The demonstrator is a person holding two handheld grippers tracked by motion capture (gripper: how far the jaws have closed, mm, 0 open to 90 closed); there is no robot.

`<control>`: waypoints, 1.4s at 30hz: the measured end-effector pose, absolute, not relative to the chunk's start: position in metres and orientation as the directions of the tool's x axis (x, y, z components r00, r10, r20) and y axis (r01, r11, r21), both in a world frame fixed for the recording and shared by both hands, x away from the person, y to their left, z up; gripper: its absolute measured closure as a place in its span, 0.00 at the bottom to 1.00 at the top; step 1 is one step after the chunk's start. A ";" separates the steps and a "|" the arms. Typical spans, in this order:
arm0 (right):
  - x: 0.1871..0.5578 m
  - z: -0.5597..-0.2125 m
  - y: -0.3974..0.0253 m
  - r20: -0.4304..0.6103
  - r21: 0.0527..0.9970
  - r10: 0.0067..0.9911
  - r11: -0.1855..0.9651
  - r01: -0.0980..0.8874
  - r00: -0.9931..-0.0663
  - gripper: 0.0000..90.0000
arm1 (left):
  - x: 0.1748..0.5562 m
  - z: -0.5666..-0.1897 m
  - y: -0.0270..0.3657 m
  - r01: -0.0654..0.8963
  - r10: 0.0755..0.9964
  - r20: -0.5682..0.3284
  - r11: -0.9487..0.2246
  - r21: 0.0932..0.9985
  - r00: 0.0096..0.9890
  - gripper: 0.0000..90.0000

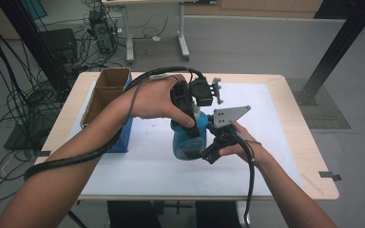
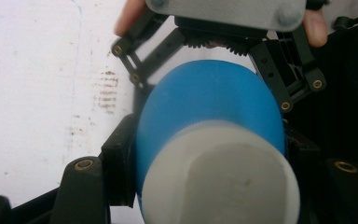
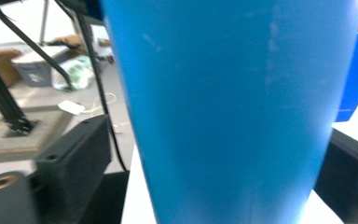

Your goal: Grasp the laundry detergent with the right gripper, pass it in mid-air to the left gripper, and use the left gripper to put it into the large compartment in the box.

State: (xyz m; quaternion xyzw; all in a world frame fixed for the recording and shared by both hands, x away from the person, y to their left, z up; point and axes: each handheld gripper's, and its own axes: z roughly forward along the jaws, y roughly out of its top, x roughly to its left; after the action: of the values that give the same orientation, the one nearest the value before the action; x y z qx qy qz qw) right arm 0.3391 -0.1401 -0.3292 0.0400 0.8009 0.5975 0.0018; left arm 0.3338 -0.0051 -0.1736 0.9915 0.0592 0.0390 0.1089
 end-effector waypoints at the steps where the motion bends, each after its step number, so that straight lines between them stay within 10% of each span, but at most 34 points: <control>1: 0.339 -0.329 -0.140 0.045 0.956 0.066 0.287 0.062 -0.997 0.04 | 0.334 -0.174 -0.005 0.113 0.129 0.063 -0.969 0.219 0.990 0.42; 42: 0.348 -0.313 -0.168 0.135 0.705 0.137 0.683 0.192 -0.981 0.03 | 0.342 -0.172 0.004 0.245 0.259 0.053 -0.952 0.182 0.965 0.42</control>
State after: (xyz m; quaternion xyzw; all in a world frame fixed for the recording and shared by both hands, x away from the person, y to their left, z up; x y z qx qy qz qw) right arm 0.3479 -0.1677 -0.3127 0.0896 0.9166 0.3879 -0.0356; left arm 0.3416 0.0039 -0.1721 0.9872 0.1275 0.0383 0.0873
